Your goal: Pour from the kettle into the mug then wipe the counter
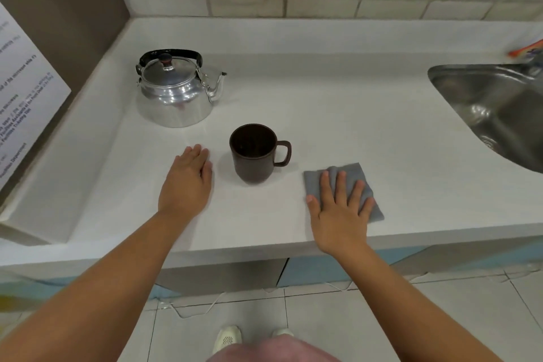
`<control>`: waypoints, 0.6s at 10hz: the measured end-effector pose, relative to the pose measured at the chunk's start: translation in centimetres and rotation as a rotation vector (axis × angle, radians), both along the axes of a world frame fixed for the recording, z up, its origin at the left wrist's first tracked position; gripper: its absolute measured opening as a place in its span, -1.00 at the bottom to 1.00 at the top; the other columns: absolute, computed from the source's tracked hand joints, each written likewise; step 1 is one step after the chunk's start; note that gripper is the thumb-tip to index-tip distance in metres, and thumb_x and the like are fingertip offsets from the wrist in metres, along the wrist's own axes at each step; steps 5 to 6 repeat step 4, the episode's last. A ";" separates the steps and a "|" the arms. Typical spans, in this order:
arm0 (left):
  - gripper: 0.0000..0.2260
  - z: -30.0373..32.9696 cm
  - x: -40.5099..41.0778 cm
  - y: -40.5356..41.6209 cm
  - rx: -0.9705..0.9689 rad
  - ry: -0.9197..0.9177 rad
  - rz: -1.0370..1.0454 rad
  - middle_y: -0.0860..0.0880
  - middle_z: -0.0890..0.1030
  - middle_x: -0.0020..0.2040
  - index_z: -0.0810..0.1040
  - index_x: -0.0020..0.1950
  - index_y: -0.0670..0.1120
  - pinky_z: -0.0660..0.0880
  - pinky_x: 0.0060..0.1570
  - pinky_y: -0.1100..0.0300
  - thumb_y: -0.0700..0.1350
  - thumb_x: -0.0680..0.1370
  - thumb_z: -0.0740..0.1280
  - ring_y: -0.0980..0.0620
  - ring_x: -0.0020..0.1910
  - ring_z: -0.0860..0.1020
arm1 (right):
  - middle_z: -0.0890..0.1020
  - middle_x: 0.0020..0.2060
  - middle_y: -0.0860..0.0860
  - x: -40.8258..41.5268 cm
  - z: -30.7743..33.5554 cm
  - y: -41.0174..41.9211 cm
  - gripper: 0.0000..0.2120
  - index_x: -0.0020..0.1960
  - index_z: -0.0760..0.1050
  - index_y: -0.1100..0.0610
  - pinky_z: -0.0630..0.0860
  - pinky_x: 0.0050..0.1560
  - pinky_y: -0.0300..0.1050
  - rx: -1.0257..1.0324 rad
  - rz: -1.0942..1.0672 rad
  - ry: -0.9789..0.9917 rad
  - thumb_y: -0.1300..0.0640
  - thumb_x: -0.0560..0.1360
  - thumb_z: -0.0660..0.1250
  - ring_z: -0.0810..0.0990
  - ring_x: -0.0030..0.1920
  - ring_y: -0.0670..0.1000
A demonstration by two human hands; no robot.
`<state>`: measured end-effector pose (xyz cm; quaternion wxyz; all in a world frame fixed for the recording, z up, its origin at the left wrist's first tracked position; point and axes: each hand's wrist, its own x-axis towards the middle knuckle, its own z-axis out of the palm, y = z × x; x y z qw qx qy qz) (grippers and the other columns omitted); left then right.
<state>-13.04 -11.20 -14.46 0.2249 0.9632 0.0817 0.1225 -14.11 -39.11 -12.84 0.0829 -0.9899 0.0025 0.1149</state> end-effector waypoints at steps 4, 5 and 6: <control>-0.70 2.9 1.3 1.2 0.031 0.264 -0.055 -0.15 0.51 0.33 0.51 0.30 -0.16 0.40 0.21 0.05 -0.08 0.67 0.13 -0.14 0.28 0.45 | 0.09 0.56 0.08 2.4 3.2 -0.1 -0.37 0.53 0.03 -0.14 0.00 0.40 0.32 -0.073 0.012 0.160 -0.34 0.52 -0.17 0.05 0.49 0.36; -0.70 2.9 1.3 1.2 0.031 0.264 -0.055 -0.15 0.51 0.33 0.51 0.30 -0.16 0.40 0.21 0.05 -0.08 0.67 0.13 -0.14 0.28 0.45 | 0.09 0.56 0.08 2.4 3.2 -0.1 -0.37 0.53 0.03 -0.14 0.00 0.40 0.32 -0.073 0.012 0.160 -0.34 0.52 -0.17 0.05 0.49 0.36; -0.70 2.9 1.3 1.2 0.031 0.264 -0.055 -0.15 0.51 0.33 0.51 0.30 -0.16 0.40 0.21 0.05 -0.08 0.67 0.13 -0.14 0.28 0.45 | 0.09 0.56 0.08 2.4 3.2 -0.1 -0.37 0.53 0.03 -0.14 0.00 0.40 0.32 -0.073 0.012 0.160 -0.34 0.52 -0.17 0.05 0.49 0.36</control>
